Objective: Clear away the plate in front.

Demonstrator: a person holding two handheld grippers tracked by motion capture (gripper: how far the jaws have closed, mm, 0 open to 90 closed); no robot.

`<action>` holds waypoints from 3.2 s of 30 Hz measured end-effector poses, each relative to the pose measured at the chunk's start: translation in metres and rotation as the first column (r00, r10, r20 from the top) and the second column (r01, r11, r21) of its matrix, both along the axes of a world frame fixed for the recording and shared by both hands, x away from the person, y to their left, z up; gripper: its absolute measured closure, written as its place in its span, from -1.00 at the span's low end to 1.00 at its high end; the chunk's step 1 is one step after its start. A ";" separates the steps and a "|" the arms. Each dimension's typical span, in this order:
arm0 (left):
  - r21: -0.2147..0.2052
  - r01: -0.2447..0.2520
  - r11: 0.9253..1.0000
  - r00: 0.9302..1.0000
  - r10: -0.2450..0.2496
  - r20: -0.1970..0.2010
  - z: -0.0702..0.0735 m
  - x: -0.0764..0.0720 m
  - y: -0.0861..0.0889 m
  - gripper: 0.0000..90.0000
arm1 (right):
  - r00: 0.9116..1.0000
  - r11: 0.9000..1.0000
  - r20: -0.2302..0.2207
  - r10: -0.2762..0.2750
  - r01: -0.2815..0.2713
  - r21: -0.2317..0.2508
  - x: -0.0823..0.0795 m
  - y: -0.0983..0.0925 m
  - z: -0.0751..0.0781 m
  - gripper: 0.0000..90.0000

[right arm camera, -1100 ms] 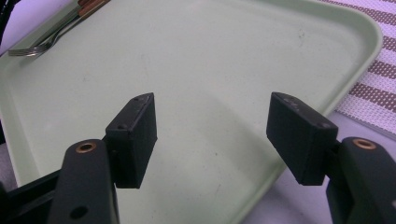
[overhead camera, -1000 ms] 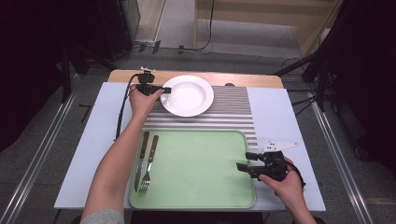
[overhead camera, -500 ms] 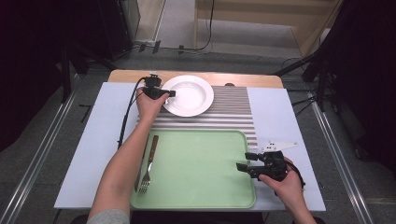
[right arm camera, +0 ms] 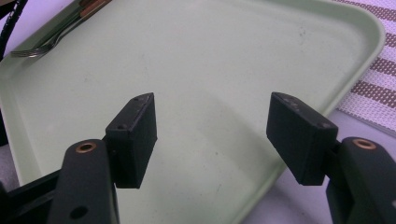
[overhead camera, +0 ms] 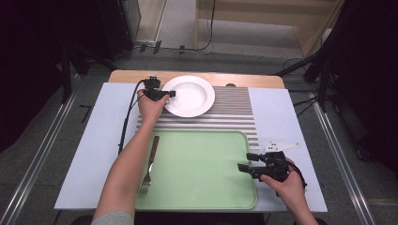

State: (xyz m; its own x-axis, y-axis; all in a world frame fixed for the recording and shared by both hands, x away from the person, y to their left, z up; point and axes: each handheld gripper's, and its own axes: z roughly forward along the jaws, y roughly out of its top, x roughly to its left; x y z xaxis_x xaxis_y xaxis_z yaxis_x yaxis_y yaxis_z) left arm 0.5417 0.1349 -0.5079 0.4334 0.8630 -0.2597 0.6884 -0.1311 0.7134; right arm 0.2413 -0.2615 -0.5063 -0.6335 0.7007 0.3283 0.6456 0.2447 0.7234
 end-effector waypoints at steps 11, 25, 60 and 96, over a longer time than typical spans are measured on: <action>-0.117 0.013 0.993 0.996 -0.023 -0.086 0.001 0.002 0.010 0.40 | 1.000 1.000 -0.004 0.005 -0.005 -0.004 0.002 0.001 -0.001 -0.27; -0.151 0.176 0.973 0.983 -0.182 -0.028 0.052 -0.004 -0.019 0.79 | 1.000 1.000 -0.002 -0.010 0.010 -0.002 0.004 -0.003 0.000 -0.27; 0.084 0.182 0.980 0.979 -0.172 -0.113 0.155 -0.023 -0.019 0.79 | 1.000 1.000 0.000 -0.024 0.024 0.002 0.004 -0.005 0.001 -0.27; 0.104 0.361 0.927 0.923 -0.340 -0.181 0.186 -0.094 -0.014 0.79 | 0.999 0.999 0.001 -0.042 0.042 0.016 0.002 -0.007 0.004 -0.27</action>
